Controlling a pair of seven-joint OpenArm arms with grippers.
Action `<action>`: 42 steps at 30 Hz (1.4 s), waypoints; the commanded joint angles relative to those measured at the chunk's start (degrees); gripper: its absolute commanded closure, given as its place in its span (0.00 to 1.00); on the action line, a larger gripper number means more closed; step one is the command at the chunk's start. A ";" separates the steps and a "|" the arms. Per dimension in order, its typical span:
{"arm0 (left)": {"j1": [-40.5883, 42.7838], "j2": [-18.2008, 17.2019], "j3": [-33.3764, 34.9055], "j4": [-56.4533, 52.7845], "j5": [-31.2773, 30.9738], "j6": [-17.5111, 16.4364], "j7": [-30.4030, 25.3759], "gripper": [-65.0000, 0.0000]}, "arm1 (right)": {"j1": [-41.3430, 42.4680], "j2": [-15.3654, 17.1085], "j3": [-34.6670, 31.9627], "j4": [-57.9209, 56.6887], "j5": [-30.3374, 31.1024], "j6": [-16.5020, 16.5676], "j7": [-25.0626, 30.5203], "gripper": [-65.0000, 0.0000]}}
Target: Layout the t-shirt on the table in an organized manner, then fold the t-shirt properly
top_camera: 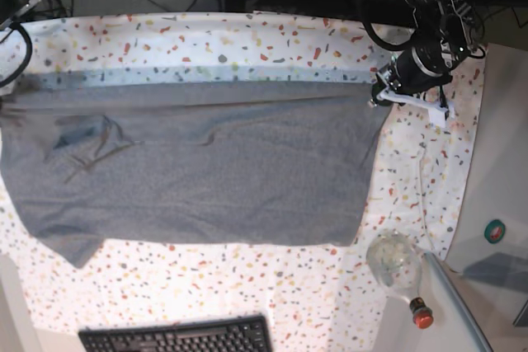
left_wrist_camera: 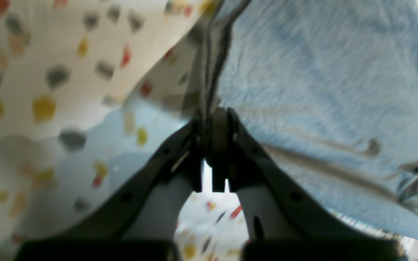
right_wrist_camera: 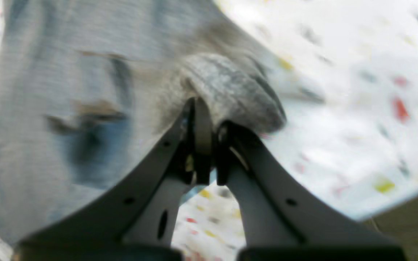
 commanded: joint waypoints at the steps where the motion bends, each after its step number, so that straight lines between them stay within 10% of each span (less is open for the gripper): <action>1: 0.34 -0.52 -0.37 1.29 -0.11 0.06 -1.05 1.00 | 0.38 1.65 0.29 -0.27 0.06 -0.13 2.36 1.00; 34: 7.46 -0.69 -5.55 2.87 -0.11 -0.12 -0.70 1.00 | -9.46 -1.17 0.73 -6.33 0.41 -0.05 8.08 0.94; 39: 7.46 -0.69 -5.64 2.96 -0.11 -0.03 -0.70 0.51 | -11.13 -2.66 2.31 -0.88 0.41 -0.05 8.34 0.45; 42: 7.46 -0.69 -5.64 5.07 -0.11 -0.03 -0.70 0.27 | -11.57 -4.24 3.89 4.39 0.14 -0.05 8.43 0.40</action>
